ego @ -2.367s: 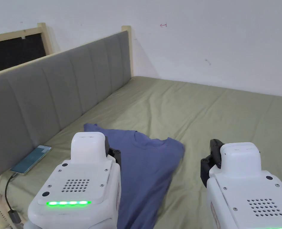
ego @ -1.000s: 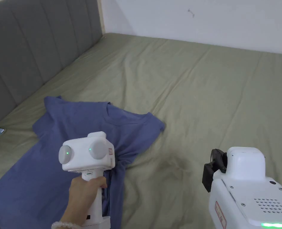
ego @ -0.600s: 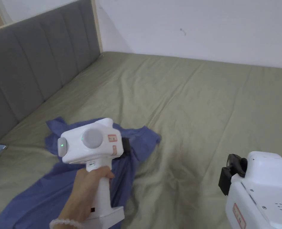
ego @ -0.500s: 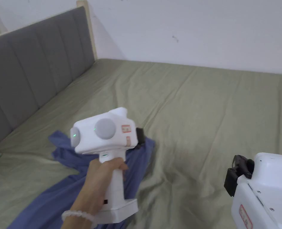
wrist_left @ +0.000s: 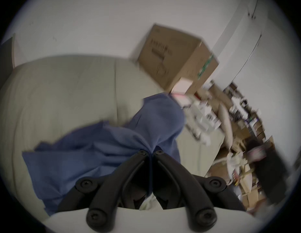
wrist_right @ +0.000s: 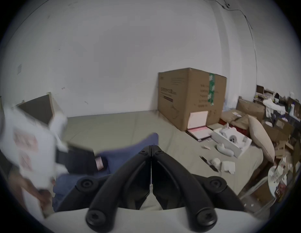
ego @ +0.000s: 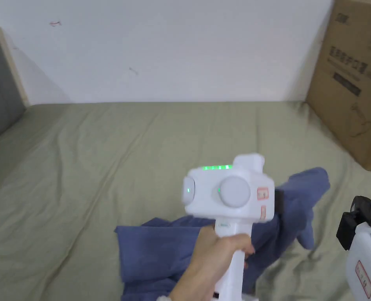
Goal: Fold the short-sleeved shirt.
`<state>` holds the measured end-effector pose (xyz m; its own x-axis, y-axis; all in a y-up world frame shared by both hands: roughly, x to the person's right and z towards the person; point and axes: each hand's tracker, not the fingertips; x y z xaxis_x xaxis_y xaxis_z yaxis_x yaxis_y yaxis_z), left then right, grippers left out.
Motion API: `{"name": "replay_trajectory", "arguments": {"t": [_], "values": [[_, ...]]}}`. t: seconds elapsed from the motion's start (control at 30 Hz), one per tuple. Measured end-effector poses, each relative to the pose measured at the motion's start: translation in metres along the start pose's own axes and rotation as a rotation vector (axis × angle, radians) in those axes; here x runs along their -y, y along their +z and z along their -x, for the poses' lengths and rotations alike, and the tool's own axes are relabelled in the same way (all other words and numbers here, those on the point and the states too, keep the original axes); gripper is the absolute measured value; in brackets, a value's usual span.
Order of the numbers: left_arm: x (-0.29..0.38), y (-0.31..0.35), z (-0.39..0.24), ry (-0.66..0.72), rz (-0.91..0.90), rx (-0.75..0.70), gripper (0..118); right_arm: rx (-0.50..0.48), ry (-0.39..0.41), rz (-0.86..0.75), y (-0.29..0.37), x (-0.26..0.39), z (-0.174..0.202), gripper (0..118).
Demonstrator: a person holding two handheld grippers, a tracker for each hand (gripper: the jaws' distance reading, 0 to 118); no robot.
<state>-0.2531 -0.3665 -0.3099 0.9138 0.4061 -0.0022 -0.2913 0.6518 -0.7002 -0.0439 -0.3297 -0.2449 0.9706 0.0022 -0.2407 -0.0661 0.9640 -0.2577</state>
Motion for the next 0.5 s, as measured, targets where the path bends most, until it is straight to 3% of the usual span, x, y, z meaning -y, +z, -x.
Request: {"name": "replay_trajectory", "arguments": {"t": [0.07,0.1,0.13,0.17,0.3,0.33,0.4,0.43,0.47,0.5], "values": [[0.028,-0.038,0.007,-0.006,0.108,-0.040,4,0.012,-0.080,0.049,-0.002,0.007,-0.017,1],[0.043,-0.054,0.010,-0.013,0.162,-0.067,14,0.014,-0.112,0.070,-0.004,0.012,-0.023,1],[0.055,-0.066,0.013,-0.028,0.226,-0.093,39,0.020,-0.129,0.090,-0.006,0.016,-0.028,1],[0.065,-0.073,0.016,-0.048,0.266,-0.112,57,0.029,-0.130,0.105,-0.007,0.020,-0.030,1],[0.083,-0.067,0.028,-0.023,0.279,-0.117,105,0.039,-0.113,0.142,-0.014,0.032,-0.034,1],[0.081,-0.061,0.031,-0.009,0.278,-0.106,109,0.036,-0.116,0.151,-0.016,0.033,-0.032,1],[0.076,-0.044,0.036,0.003,0.262,-0.090,102,0.029,-0.127,0.162,-0.018,0.035,-0.027,1],[0.072,-0.032,0.038,0.002,0.228,-0.092,90,0.015,-0.130,0.168,-0.019,0.035,-0.024,1],[0.067,-0.022,0.042,-0.001,0.203,-0.110,69,0.002,-0.128,0.174,-0.019,0.035,-0.019,1],[0.062,-0.009,0.045,-0.001,0.185,-0.118,40,-0.010,-0.119,0.176,-0.020,0.035,-0.013,1]]}}
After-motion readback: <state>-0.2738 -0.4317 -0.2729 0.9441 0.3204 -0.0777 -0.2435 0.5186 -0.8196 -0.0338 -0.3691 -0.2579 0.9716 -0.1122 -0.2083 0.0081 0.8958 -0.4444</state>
